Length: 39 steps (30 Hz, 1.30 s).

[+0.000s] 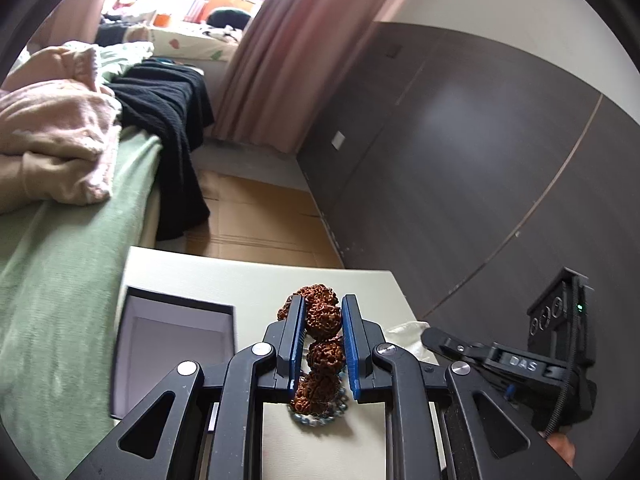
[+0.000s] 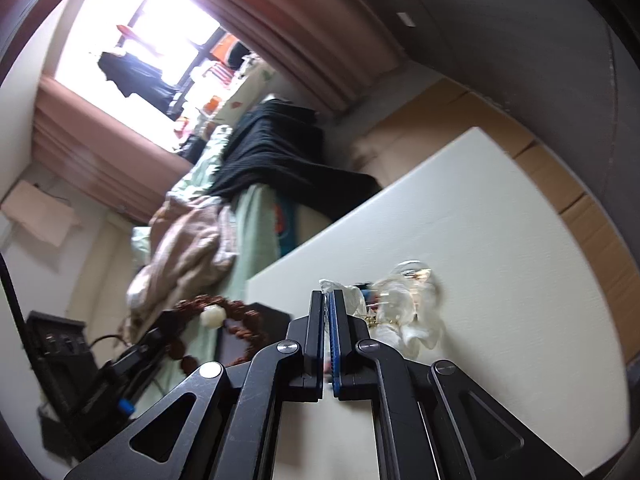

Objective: Organize jewelry

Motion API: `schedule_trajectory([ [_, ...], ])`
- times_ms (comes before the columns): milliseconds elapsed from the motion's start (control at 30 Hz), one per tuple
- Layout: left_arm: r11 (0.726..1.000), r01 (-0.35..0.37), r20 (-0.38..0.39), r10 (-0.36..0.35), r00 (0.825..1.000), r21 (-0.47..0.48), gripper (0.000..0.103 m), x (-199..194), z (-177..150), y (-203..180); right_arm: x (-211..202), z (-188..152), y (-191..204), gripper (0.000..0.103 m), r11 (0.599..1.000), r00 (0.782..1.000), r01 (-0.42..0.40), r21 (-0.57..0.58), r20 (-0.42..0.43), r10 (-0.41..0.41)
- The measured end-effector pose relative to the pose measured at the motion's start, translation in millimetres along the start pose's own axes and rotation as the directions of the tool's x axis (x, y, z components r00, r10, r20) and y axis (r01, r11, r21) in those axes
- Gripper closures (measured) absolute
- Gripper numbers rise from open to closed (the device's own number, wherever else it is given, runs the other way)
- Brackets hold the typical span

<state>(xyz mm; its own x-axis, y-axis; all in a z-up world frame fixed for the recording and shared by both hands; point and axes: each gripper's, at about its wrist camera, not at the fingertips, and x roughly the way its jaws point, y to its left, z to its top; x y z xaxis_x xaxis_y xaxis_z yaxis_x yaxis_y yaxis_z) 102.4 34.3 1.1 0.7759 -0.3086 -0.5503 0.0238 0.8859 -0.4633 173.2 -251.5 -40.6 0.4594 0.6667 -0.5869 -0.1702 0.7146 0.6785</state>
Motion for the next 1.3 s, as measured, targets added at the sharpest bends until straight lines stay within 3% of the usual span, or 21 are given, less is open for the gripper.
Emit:
schedule_trajectory([
  [367, 0.995, -0.079, 0.080, 0.084, 0.993, -0.057, 0.084, -29, 14, 35, 33, -20, 62, 0.099, 0.977, 0.979, -0.201, -0.070, -0.022, 0.200],
  [633, 0.985, -0.143, 0.109, 0.153, 0.982, -0.095, 0.084, -44, 20, 62, 71, -38, 107, 0.099, 0.936, 0.939, -0.343, -0.085, -0.073, 0.337],
  [700, 0.984, -0.148, 0.106, 0.158, 0.982, -0.101, 0.084, -45, 20, 65, 79, -40, 110, 0.099, 0.943, 0.947, -0.318, -0.099, -0.083, 0.310],
  [733, 0.984, -0.148, 0.104, 0.159, 0.982, -0.101, 0.084, -45, 19, 64, 85, -42, 111, 0.090, 0.950, 0.953, -0.297, -0.098, -0.099, 0.287],
  [767, 0.984, -0.147, 0.098, 0.157, 0.983, -0.100, 0.084, -44, 19, 64, 94, -43, 109, 0.061, 0.961, 0.958, -0.264, -0.082, -0.143, 0.250],
  [833, 0.985, -0.144, 0.090, 0.152, 0.984, -0.097, 0.084, -43, 18, 64, 98, -46, 100, 0.036, 0.978, 0.971, -0.201, -0.061, -0.148, 0.190],
  [1100, 0.990, -0.104, 0.023, 0.107, 0.994, -0.098, 0.084, -25, 11, 59, 79, -39, 70, 0.036, 0.996, 0.995, -0.052, -0.066, -0.089, 0.046],
  [1233, 0.973, -0.212, -0.078, 0.205, 0.976, -0.093, 0.082, -2, 6, 65, 67, -35, 55, 0.036, 0.999, 0.997, -0.013, -0.052, -0.078, 0.009],
  [1300, 0.966, -0.234, -0.103, 0.223, 0.969, -0.108, 0.074, 2, 6, 72, 61, -32, 52, 0.036, 0.998, 0.998, 0.004, -0.055, -0.067, -0.007],
])
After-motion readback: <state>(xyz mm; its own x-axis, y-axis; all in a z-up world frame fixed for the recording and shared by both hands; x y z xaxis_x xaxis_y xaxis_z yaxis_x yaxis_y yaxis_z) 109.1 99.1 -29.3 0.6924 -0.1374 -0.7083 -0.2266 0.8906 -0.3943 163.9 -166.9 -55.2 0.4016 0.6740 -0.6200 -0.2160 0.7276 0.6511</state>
